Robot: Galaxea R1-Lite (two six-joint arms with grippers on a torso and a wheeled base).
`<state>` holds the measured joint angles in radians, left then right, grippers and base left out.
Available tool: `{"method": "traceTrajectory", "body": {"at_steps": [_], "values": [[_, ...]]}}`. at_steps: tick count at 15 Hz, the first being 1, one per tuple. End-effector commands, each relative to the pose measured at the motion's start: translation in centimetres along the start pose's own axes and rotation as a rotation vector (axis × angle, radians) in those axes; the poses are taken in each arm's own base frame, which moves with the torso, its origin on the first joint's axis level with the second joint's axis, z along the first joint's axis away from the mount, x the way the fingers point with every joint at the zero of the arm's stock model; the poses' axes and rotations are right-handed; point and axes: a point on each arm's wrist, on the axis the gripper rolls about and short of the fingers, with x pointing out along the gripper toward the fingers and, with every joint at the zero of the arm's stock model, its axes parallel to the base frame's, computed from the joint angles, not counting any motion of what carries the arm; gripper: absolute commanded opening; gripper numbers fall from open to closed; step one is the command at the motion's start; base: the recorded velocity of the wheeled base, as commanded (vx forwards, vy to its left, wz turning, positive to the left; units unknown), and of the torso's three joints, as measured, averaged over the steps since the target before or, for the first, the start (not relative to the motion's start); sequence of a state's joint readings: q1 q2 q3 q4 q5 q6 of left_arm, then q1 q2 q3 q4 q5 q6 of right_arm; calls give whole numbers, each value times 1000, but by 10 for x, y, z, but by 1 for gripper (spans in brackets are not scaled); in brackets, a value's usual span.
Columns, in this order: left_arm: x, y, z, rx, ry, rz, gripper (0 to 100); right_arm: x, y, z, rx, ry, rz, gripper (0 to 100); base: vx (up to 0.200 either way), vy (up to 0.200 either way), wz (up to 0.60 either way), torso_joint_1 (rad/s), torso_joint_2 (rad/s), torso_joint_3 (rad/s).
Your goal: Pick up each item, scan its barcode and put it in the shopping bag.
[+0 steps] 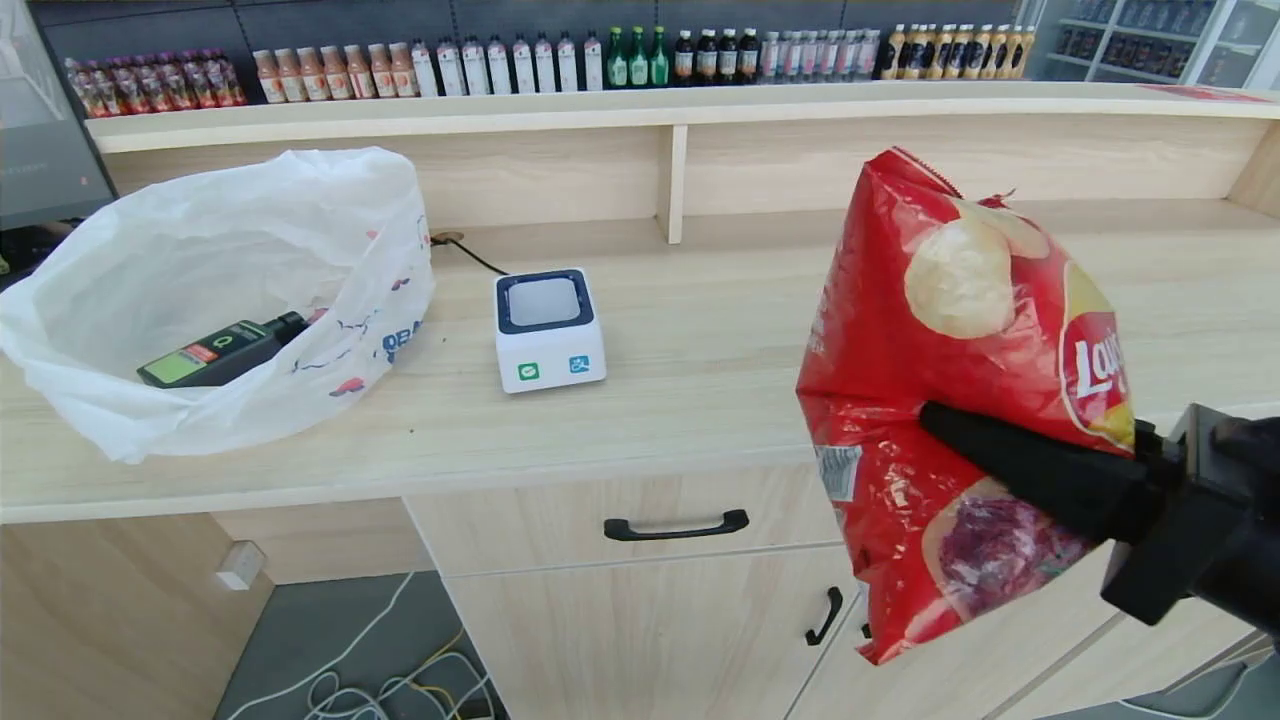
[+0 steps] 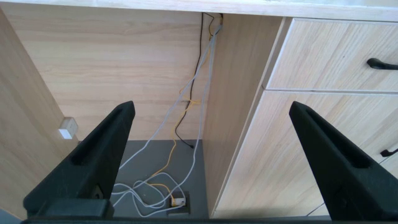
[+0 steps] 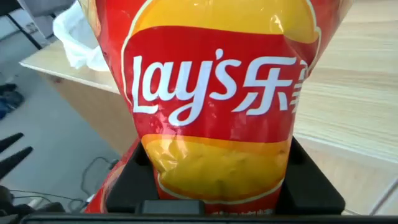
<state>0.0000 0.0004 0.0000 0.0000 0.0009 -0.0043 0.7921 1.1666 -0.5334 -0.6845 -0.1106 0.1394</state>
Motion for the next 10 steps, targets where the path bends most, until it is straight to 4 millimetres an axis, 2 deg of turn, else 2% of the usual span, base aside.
{"method": "traceTrajectory", "body": {"at_steps": [1,3,4,6,8,10], "values": [[0,0,0,0,0,1,100,-10,6,7,-69,-36,-8,0,0,0,0,0,0,0],[0,0,0,0,0,-1,100,-6,5,8,-194,-36,-44,0,0,0,0,0,0,0],[0,0,0,0,0,-1,100,-2,6,15,-233,-55,-107,0,0,0,0,0,0,0],[0,0,0,0,0,1,100,5,5,18,-229,-59,-218,0,0,0,0,0,0,0],[0,0,0,12,0,-2,100,7,4,22,-229,-77,-235,0,0,0,0,0,0,0],[0,0,0,12,1,-2,100,5,2,16,-218,-64,-239,0,0,0,0,0,0,0]]}}
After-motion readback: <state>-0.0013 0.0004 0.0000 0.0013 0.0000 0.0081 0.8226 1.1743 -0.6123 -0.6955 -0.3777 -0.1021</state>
